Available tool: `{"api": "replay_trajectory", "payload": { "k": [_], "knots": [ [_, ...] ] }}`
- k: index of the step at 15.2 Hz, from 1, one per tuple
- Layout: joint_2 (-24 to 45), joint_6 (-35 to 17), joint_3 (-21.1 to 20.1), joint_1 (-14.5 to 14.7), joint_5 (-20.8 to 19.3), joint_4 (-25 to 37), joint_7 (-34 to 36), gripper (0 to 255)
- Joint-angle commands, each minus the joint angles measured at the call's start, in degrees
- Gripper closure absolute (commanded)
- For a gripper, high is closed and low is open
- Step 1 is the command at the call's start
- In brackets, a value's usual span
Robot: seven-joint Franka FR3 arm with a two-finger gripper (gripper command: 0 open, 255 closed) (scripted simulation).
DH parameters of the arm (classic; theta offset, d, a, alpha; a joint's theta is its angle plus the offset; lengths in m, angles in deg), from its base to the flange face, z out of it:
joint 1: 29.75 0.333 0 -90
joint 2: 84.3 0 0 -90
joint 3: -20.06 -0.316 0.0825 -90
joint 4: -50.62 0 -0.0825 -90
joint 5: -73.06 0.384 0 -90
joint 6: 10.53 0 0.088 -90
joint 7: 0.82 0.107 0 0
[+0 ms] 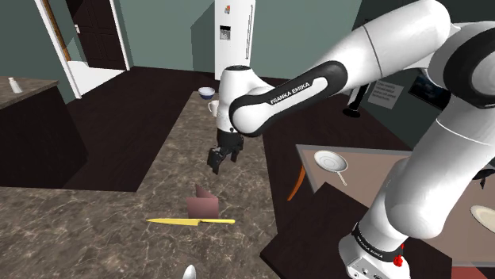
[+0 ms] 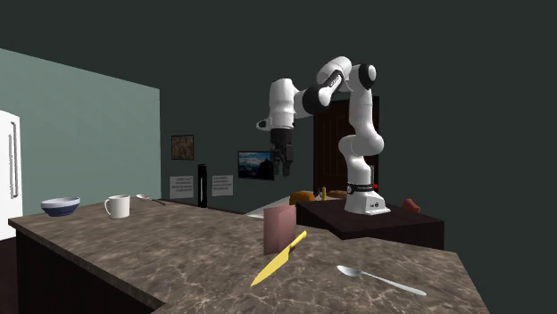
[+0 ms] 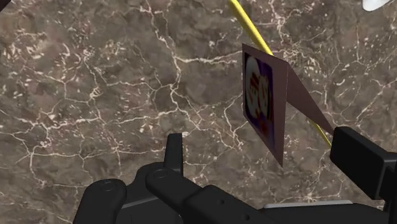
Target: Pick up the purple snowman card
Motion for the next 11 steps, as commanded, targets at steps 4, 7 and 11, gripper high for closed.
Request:
{"api": "replay_trajectory", "payload": {
  "k": [4,7,11],
  "knots": [
    [11.2,-3.2,-1.2,1.9,-4.8,6.1,4.1,0],
    [17.9,-4.4,-1.1,3.7,-7.8,10.3,6.4,0],
    [21.3,-6.5,-0.6,4.6,-9.2,11.3,7.4,0]
  ]
}}
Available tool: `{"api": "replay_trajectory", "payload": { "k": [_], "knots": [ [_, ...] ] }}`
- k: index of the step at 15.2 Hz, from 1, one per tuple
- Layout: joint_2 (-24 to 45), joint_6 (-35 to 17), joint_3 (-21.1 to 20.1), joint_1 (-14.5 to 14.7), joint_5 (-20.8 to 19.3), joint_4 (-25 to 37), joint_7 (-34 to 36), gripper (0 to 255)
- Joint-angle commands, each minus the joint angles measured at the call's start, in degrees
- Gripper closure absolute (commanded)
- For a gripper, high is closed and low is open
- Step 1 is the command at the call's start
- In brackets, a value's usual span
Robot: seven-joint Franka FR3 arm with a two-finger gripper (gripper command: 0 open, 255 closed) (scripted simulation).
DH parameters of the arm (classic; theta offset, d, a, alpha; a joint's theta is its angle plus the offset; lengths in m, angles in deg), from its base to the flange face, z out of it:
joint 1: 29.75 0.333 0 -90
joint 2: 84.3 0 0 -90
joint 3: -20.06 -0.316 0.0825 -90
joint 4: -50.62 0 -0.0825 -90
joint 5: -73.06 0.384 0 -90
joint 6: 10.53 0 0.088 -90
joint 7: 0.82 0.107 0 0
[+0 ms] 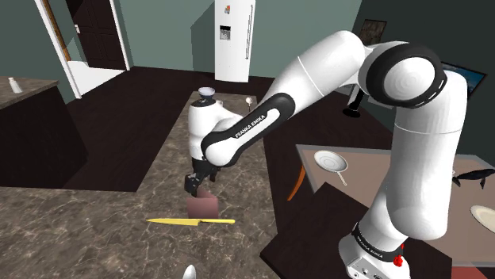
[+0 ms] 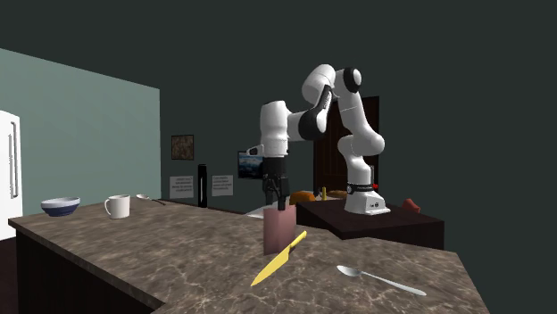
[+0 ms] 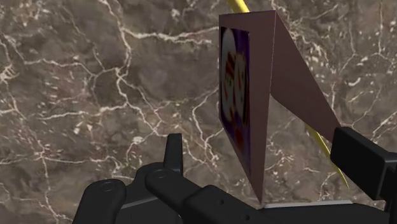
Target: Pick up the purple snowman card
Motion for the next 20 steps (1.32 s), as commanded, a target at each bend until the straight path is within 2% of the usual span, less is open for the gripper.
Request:
{"api": "replay_trajectory", "payload": {
  "k": [1,6,7,12,15,16,20],
  "knots": [
    [1.5,-1.2,0.3,0.2,-0.5,-0.2,0.3,0],
    [3.5,-3.4,0.7,0.6,-1.3,-0.5,0.8,0],
    [2.7,-3.5,0.7,0.2,-1.0,-1.2,0.3,255],
    [5.5,-3.1,1.3,-0.5,-1.4,1.7,-1.0,255],
    [9.0,-2.0,2.0,0.3,-2.3,6.3,-0.6,255],
    [3.5,-3.4,0.8,0.6,-1.3,-0.5,0.8,255],
    [1.2,-0.9,0.3,0.3,-0.4,-0.2,0.2,255]
  ]
}}
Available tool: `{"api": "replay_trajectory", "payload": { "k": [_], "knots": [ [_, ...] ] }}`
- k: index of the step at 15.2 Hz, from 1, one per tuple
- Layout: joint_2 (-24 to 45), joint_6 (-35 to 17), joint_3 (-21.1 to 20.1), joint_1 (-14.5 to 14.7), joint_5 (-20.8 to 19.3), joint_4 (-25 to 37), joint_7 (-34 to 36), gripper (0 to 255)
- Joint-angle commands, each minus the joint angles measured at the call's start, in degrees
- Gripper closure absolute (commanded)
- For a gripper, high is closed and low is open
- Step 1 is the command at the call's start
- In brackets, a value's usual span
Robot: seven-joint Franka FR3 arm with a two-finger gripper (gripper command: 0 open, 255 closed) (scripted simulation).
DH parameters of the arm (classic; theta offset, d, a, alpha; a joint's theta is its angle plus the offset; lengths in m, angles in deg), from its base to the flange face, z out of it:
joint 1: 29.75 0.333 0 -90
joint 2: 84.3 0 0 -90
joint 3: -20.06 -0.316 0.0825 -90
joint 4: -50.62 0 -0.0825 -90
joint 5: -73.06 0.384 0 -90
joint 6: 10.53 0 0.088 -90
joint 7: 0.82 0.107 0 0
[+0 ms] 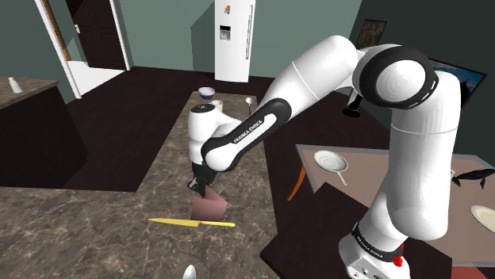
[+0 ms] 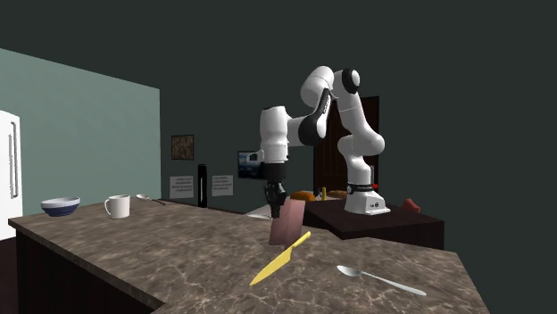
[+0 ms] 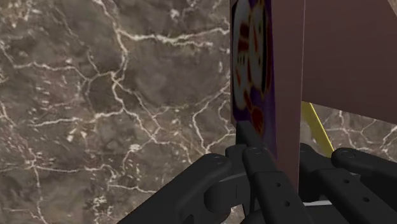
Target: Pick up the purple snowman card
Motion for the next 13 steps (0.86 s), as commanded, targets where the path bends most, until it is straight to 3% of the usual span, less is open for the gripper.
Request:
{"api": "replay_trajectory", "payload": {
  "k": [1,13],
  "knots": [
    [-1.3,1.3,-0.2,-0.3,0.5,-0.1,-0.4,255],
    [-6.4,7.9,-1.1,-1.0,2.5,1.6,-1.5,255]
  ]
}}
